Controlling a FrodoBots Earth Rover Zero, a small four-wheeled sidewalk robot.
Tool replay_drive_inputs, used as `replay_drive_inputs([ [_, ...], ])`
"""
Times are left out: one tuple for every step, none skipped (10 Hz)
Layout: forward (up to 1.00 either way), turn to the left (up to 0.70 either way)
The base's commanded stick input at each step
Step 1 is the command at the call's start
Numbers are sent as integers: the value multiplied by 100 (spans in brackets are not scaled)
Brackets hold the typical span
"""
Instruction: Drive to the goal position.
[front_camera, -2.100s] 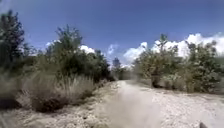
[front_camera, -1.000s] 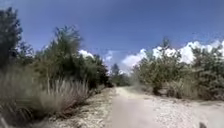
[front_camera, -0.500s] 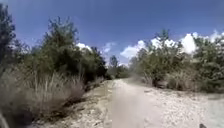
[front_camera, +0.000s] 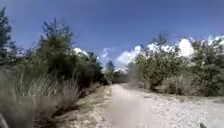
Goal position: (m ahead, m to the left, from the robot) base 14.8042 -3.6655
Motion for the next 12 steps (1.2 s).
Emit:
replay_drive_inputs([
  [44, 2],
  [44, 2],
  [44, 2],
  [44, 2],
  [44, 2],
  [44, 2],
  [44, 2],
  [44, 2],
  [44, 2],
  [44, 2],
  [44, 2],
  [44, 2],
])
